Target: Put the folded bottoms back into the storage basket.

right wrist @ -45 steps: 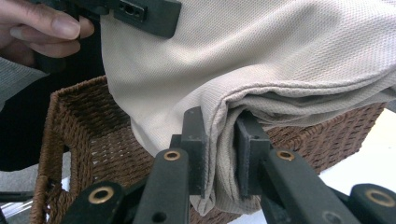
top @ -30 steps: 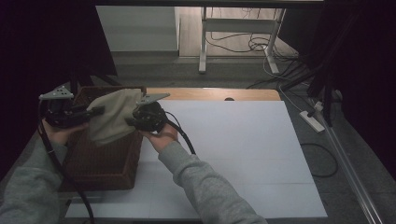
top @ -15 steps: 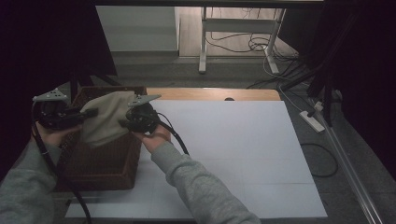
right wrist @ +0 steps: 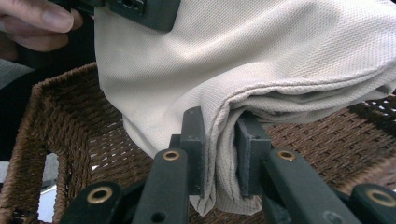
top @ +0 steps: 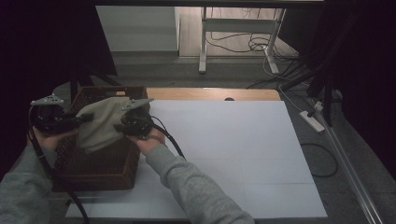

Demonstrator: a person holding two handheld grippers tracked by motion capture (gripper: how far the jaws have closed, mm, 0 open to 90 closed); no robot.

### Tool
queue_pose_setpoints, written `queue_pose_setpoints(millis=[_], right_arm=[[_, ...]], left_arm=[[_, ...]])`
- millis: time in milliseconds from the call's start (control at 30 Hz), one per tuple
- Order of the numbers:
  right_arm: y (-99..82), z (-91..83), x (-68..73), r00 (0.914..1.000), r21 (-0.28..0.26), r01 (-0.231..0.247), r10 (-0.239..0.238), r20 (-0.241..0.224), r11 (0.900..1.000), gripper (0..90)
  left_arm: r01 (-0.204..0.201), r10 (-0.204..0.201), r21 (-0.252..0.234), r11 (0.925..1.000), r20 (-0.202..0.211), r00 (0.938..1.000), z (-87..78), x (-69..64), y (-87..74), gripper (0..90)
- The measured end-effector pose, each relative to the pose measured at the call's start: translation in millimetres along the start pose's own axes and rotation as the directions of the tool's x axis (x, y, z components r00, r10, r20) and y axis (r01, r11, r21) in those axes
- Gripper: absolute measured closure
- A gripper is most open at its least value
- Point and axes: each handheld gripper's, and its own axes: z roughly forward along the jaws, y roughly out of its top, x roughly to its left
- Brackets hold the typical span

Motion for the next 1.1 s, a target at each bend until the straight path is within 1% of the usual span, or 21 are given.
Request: queue_pose_setpoints(millis=[233,367,833,900,933,967,1000,1033,1067,1100], right_arm=[[-1.3,10.0,4.3,1.0,0.014,0.0,0.0,-0.005,0.9999,75.6],[-1.3,14.3,5.5,1.0,0.014,-0.002,0.003,-0.01,0.9999,75.6],[-1.1,21.1,7.5,0.9999,0.018,-0.002,0.002,-0.015,0.9998,75.3],[-1.3,22.3,7.4,0.9999,0.019,-0.003,0.003,-0.016,0.9998,74.7],[-1.5,23.3,7.5,0.9998,0.023,-0.002,0.002,-0.017,0.9997,73.2],[-1.7,24.4,8.1,0.9999,0.03,0.011,-0.011,-0.013,0.9995,68.6],[-2.0,26.0,9.7,0.9997,0.043,0.026,-0.026,-0.003,0.9987,57.3],[-2.4,28.1,11.3,0.9989,0.065,0.037,-0.039,0.025,0.9972,42.4],[-2.7,30.2,12.0,0.9983,0.092,0.031,-0.035,0.046,0.9953,35.5],[-3.4,30.7,11.6,0.9983,0.111,0.016,-0.022,0.053,0.9937,35.3]], left_arm=[[0.022,-0.022,0.01,0.9997,-0.005,0.9997,0.4,7.6,-7.9,66.1],[0.028,-0.027,0.01,0.9996,-0.009,0.9996,-1.3,10.7,-9.9,66.2],[0.042,-0.042,0.015,0.999,-0.017,0.999,-1.0,16.5,-14.4,66.1],[0.044,-0.043,0.018,0.9989,-0.023,0.9988,0.2,16.9,-14.3,65.9],[0.052,-0.052,0.014,0.9985,-0.041,0.9978,1.3,17.4,-14.6,65.3],[0.059,-0.058,0.012,0.9982,-0.077,0.9954,3.3,17.2,-14.7,63.1],[0.058,-0.055,0.02,0.9981,-0.121,0.9912,6.2,16.4,-14.6,56.4],[0.067,-0.063,0.028,0.9973,-0.144,0.9876,9.5,16.2,-14.3,45.1],[0.078,-0.071,0.038,0.9962,-0.15,0.9862,12.2,16.4,-13.9,36.1],[0.079,-0.071,0.043,0.996,-0.153,0.9857,13.9,16.0,-13.6,32.9]])
